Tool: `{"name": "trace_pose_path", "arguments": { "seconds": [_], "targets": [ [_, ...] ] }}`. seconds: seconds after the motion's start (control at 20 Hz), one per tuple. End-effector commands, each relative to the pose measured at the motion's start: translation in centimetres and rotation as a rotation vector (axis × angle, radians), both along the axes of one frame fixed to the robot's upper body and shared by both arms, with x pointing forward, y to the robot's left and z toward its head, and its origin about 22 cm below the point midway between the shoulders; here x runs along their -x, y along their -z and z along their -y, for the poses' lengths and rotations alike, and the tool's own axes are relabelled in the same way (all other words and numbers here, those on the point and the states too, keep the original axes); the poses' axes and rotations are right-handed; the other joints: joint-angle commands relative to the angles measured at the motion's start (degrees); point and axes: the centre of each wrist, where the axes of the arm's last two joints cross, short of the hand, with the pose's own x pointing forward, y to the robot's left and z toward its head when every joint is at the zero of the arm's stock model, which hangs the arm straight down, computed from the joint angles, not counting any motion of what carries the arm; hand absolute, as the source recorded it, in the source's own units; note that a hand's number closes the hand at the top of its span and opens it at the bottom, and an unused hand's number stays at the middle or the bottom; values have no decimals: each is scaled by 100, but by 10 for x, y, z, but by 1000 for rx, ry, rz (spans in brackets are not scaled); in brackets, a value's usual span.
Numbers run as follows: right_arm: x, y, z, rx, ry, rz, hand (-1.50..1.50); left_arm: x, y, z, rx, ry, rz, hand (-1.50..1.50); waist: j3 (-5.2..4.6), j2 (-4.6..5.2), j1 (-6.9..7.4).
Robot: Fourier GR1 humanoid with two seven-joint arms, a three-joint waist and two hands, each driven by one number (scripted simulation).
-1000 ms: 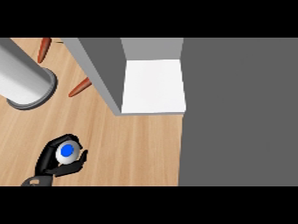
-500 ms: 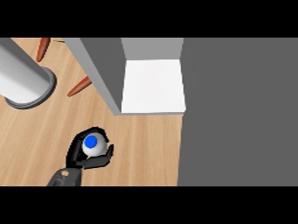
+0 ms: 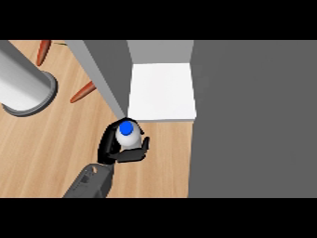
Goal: Pick up the bottled water, place it into the cabinet and close the cabinet
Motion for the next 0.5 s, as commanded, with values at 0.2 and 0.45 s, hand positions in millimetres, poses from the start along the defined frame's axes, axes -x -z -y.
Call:
{"name": "trace_pose_path", "arguments": {
  "seconds": [0.2,0.45],
  "targets": [
    [6,-29,0,-20,29,56,-150,-28,-59,58,6,-32,-41,150,-5,12,-54],
    [8,-26,13,-15,24,60,-150,-76,-90,64,-50,-84,-38,150,-3,48,-112]
  ]
}}
